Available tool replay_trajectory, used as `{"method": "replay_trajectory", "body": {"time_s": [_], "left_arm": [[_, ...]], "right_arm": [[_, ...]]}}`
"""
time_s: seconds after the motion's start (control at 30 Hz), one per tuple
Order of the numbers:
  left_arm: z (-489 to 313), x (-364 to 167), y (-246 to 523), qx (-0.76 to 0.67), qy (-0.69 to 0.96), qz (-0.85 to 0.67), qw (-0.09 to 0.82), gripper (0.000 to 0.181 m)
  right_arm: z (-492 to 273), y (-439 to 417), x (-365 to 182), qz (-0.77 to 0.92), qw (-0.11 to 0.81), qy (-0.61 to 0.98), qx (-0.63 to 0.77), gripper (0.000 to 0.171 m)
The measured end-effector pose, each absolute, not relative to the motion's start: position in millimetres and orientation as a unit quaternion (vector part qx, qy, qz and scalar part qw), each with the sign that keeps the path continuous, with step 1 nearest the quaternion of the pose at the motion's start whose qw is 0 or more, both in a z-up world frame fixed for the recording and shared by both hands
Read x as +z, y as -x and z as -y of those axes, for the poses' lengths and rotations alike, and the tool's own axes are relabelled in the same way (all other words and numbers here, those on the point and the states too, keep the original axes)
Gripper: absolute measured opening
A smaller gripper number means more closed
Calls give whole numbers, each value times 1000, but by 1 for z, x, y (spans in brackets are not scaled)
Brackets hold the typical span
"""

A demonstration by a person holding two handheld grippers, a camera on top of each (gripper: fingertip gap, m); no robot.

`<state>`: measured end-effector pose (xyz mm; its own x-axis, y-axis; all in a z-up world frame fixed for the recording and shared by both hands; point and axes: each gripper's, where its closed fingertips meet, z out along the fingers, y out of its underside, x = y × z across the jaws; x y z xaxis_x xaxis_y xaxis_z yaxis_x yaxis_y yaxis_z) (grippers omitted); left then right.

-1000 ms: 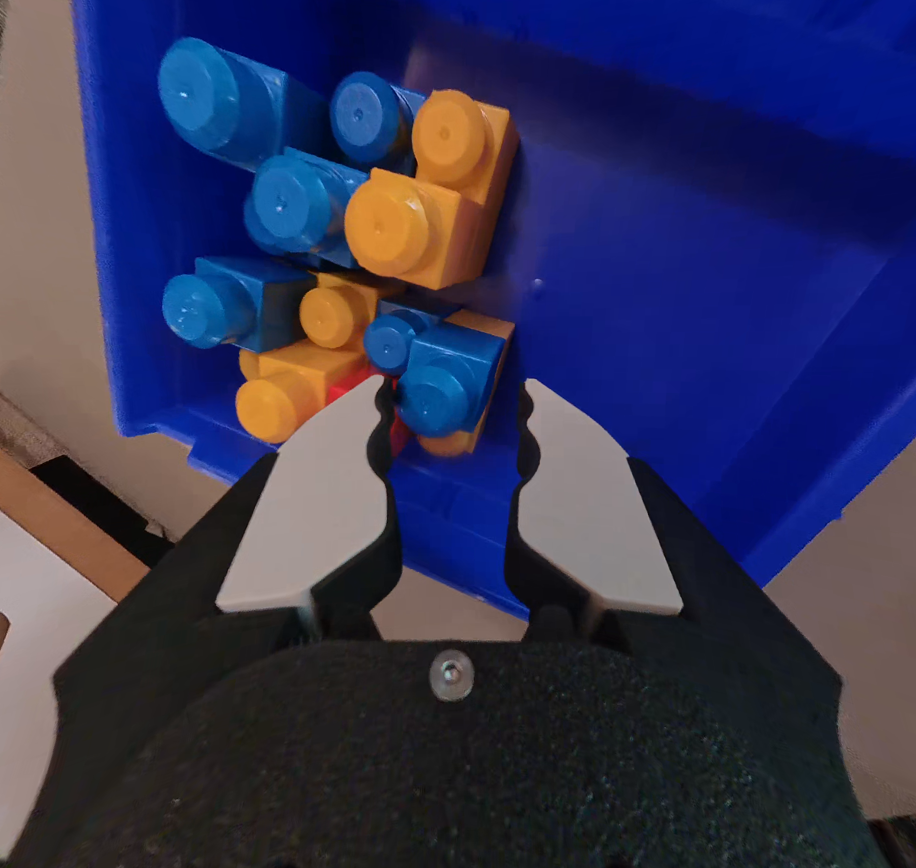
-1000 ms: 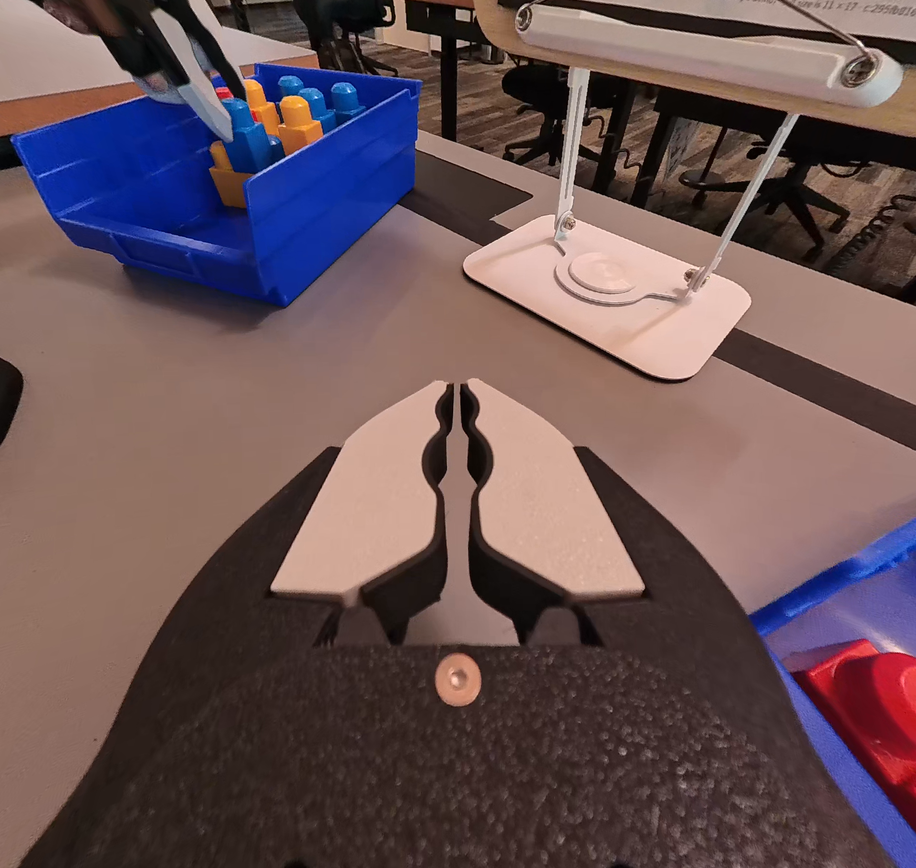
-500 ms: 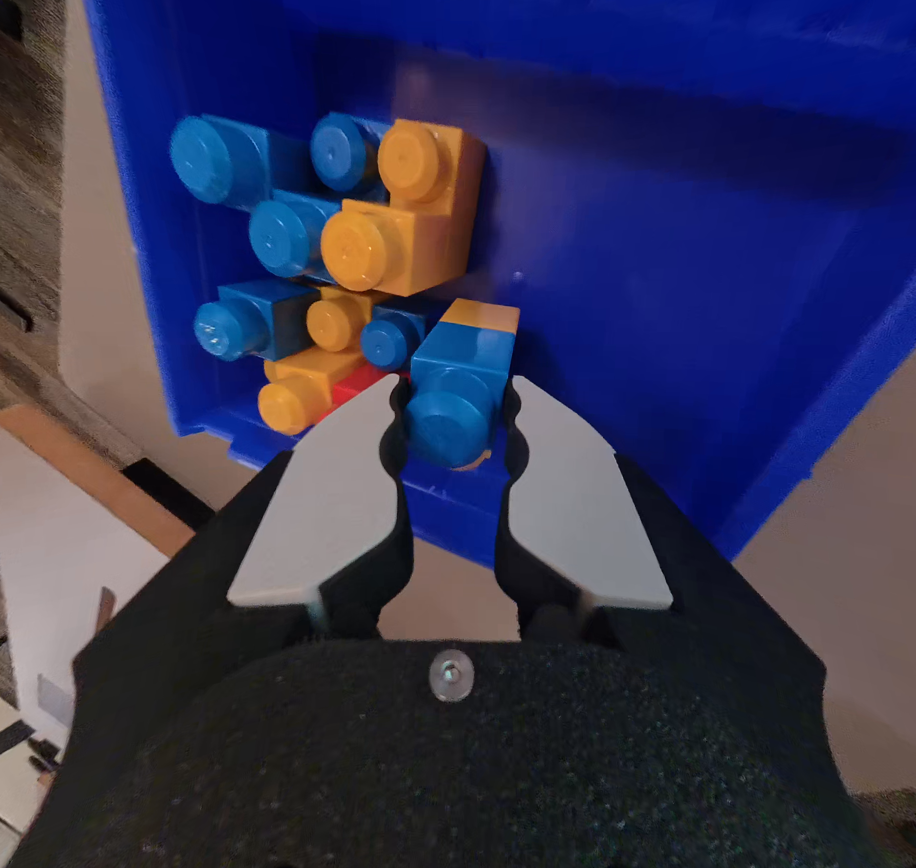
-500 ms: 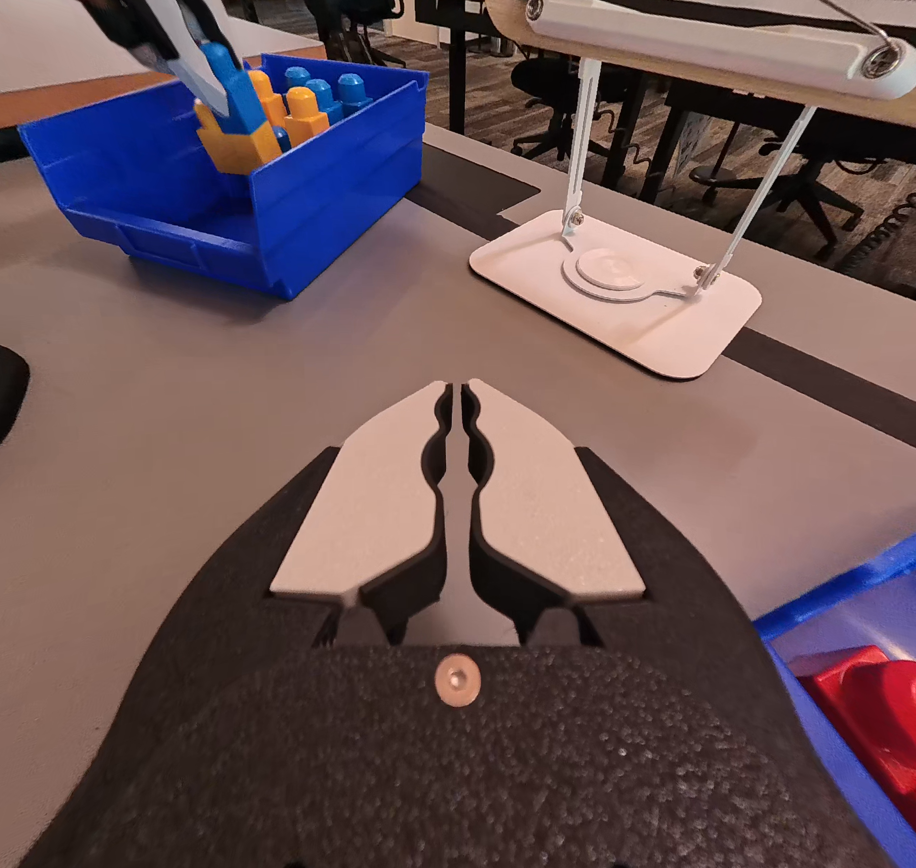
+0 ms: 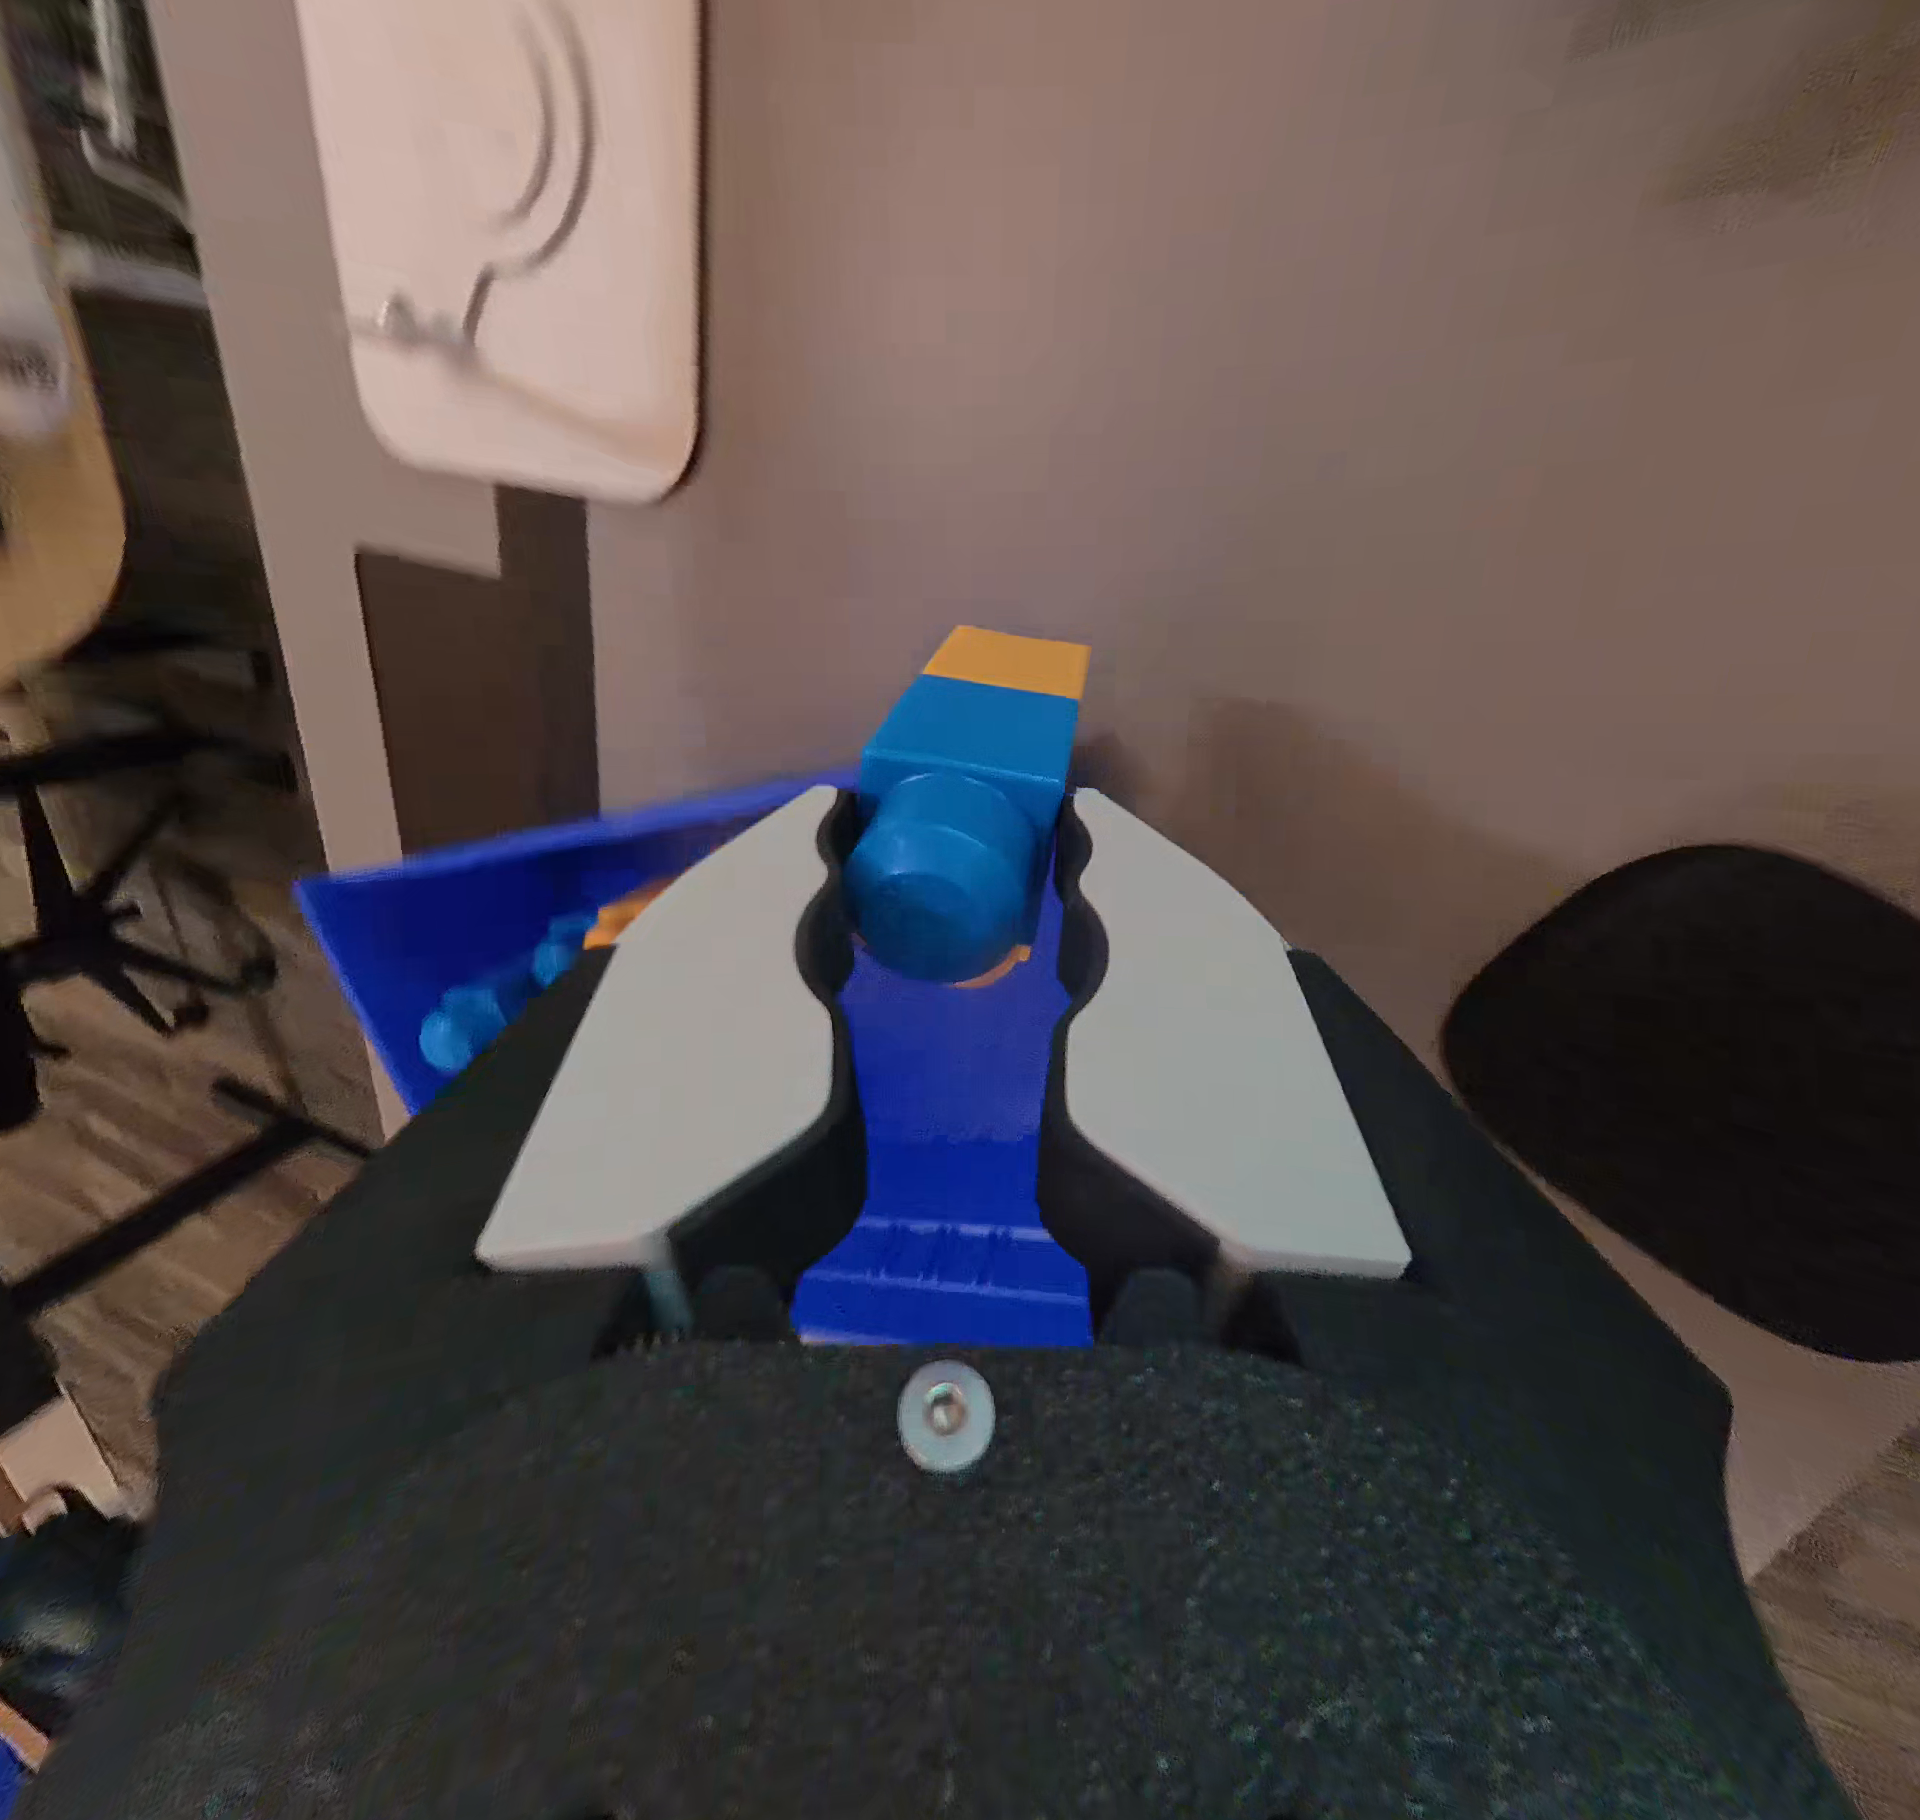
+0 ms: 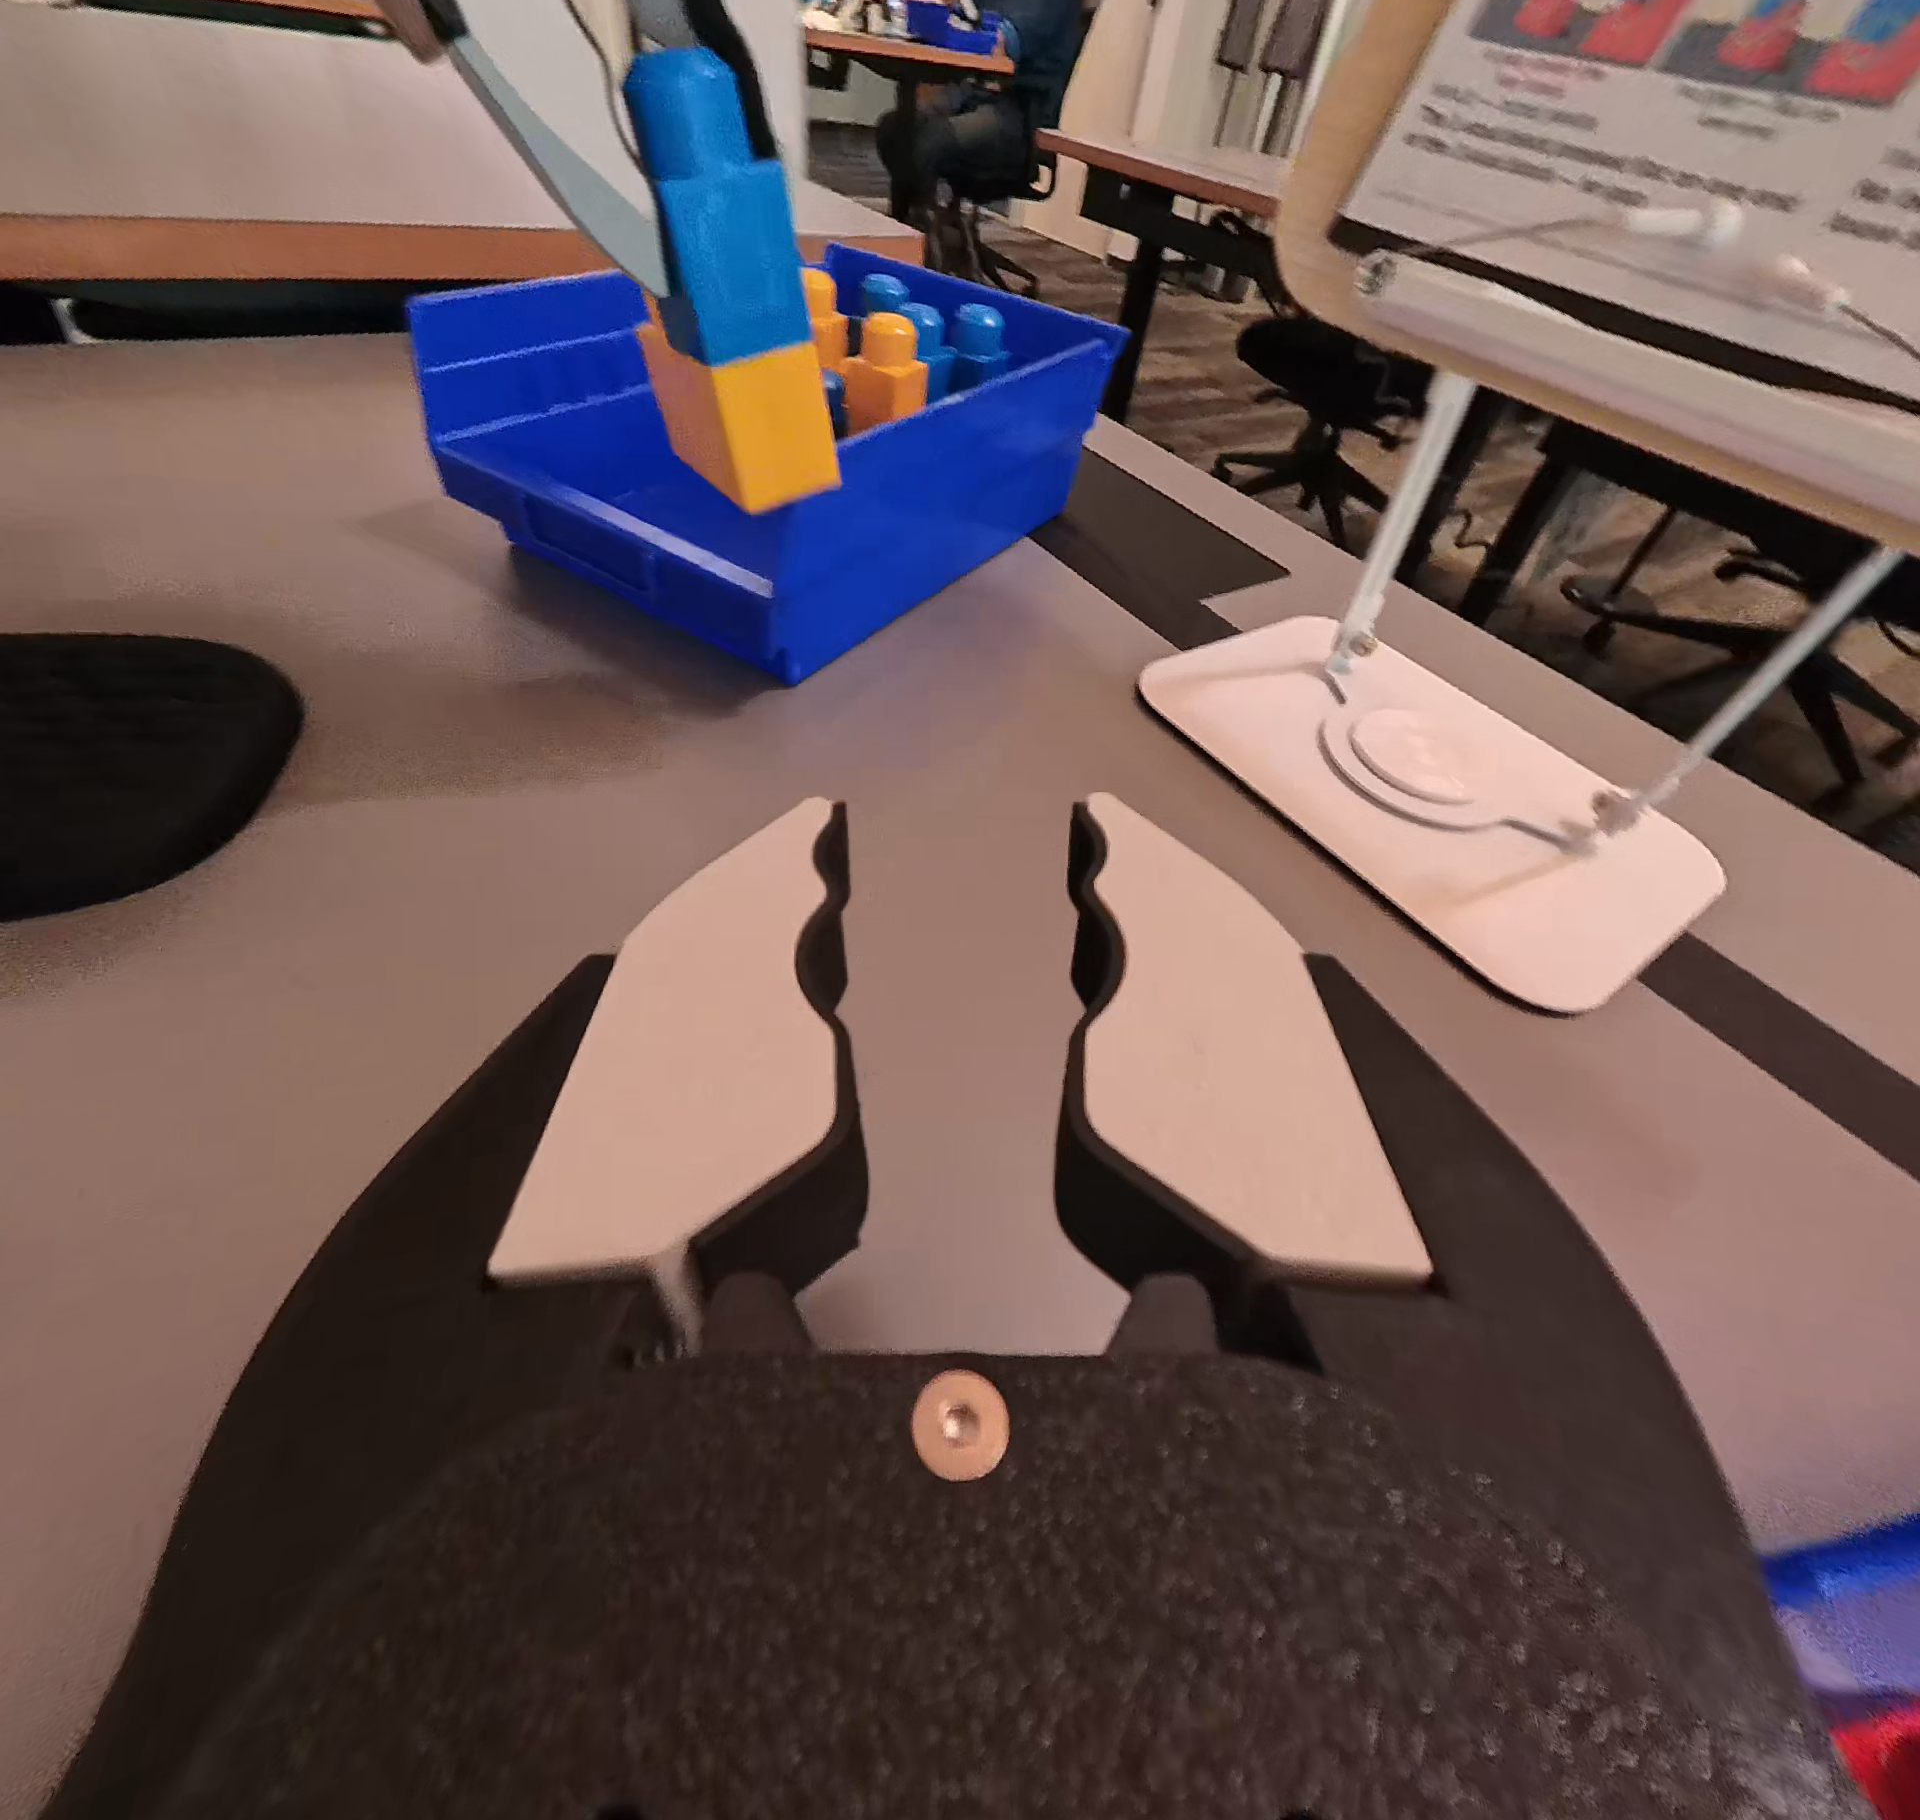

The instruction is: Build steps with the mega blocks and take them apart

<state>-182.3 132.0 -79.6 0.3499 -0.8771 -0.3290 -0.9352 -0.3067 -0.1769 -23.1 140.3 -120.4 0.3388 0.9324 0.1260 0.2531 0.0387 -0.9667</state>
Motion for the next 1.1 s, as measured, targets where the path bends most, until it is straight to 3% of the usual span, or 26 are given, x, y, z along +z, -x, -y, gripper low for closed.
{"method": "replay_trajectory", "body": {"time_s": [0.33, 0.4, 0.43, 0.87, 1.0, 1.1], "left_arm": [[-90, -93, 54, 14, 720, -664, 201, 36], [-87, -95, 44, 7, 715, -669, 204, 36], [-87, -95, 40, 3, 713, -670, 208, 36], [-84, -93, 39, -27, 713, -663, 229, 36], [-81, -75, 35, -88, 718, -633, 276, 67], [-86, -53, 36, -156, 715, -582, 355, 71]], "right_arm": [[-99, 47, -132, 553, 506, 570, 337, 59], [-95, 48, -135, 566, 503, 565, 329, 52], [-93, 48, -136, 573, 503, 559, 326, 38], [-91, 45, -134, 576, 499, 554, 335, 36], [-95, 41, -125, 552, 505, 557, 359, 36], [-97, 34, -104, 510, 514, 547, 421, 36]]}}
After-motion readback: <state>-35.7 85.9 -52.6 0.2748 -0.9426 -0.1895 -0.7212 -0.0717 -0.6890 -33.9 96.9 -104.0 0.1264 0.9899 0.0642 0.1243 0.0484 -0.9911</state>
